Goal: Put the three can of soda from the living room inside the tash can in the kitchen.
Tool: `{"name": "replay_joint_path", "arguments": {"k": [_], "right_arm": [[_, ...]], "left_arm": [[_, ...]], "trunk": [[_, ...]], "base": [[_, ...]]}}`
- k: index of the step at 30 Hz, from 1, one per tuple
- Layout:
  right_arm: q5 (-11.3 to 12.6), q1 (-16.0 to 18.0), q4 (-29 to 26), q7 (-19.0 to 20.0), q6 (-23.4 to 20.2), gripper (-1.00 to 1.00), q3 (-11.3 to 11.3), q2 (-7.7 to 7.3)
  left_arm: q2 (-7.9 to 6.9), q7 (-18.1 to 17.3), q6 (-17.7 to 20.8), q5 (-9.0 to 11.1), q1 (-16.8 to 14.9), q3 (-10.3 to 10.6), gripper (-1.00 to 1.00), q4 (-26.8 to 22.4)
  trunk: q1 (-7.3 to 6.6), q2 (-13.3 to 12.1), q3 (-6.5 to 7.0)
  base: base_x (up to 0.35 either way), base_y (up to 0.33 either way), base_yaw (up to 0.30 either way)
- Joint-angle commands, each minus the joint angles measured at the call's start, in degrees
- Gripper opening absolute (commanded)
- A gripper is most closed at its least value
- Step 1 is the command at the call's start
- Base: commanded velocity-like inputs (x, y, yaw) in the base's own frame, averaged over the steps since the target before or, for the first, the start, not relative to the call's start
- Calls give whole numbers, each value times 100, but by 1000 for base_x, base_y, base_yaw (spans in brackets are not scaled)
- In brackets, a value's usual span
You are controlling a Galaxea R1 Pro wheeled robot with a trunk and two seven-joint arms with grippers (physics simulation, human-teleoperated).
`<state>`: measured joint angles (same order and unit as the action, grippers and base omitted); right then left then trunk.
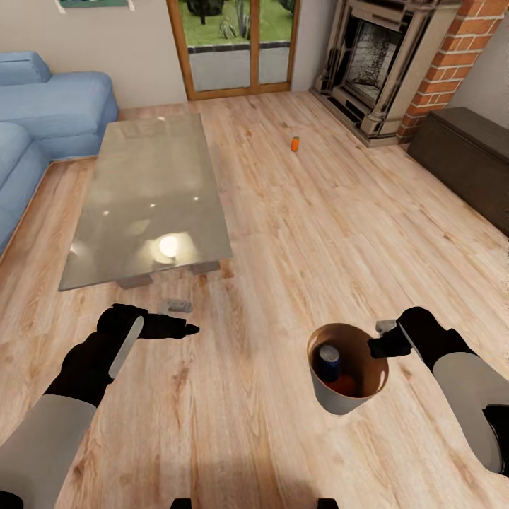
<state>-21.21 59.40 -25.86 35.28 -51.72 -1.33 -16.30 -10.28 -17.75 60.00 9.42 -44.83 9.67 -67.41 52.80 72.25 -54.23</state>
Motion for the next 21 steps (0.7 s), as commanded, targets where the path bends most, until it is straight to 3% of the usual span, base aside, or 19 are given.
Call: {"name": "replay_joint_path", "arguments": {"k": [1, 21], "right_arm": [[101, 1, 2, 39, -40, -100, 9, 0], [99, 1, -4, 109, -39, -100, 13, -5]], "left_arm": [[0, 0, 0, 1, 0, 0, 100, 0], [122, 4, 0, -24, 0, 0, 100, 9]], "trunk": [[0, 0, 10], [0, 0, 193]], "base": [[152, -304, 0], [172, -293, 0]]}}
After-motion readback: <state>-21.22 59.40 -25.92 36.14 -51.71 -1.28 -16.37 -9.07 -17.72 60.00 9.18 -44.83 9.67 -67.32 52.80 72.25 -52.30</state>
